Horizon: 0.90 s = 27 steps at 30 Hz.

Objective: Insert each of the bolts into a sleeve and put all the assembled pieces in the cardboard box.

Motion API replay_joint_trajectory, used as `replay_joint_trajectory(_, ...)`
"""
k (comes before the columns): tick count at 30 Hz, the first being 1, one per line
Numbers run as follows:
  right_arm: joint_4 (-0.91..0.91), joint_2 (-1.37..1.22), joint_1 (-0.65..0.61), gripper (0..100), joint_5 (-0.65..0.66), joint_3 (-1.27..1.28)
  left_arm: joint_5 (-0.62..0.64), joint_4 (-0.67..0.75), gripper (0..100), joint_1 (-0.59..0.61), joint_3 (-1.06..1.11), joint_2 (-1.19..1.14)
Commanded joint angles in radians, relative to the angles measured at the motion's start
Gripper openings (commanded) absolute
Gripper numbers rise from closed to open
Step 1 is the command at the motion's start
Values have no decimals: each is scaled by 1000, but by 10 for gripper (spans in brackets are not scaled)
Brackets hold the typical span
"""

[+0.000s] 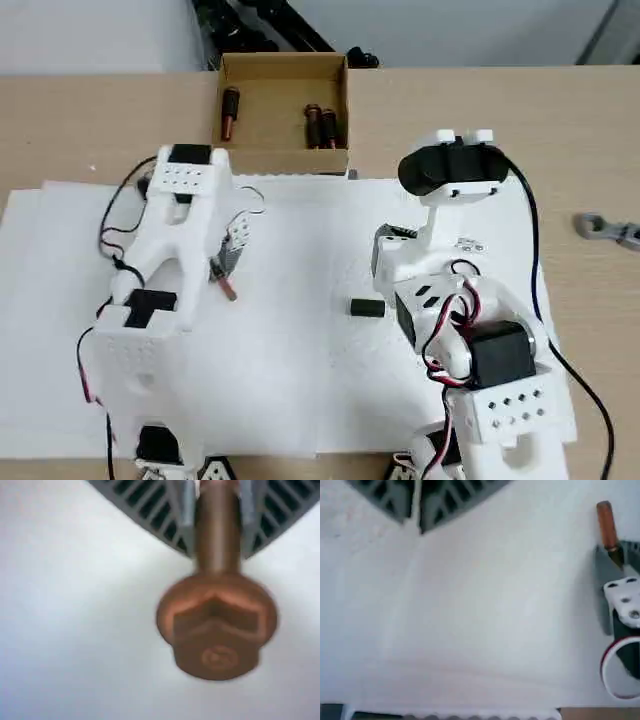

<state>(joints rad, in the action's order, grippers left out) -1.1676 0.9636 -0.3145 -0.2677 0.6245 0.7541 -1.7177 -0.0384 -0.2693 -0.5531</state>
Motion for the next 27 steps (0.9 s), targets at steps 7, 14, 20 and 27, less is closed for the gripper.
replay_joint_trajectory(7,10,12,7,6,-11,-3,-488,-34,7,-52,-217,192)
replay_joint_trajectory(14,1,4,7,3,-9,-3,-741,-34,6,-26,-286,368)
replay_joint_trajectory(20,-1,-18,8,2,-9,-9,-790,-34,6,-29,-285,626)
replay_joint_trajectory(27,-93,-229,7,2,-11,-138,-786,-34,6,-25,-269,905)
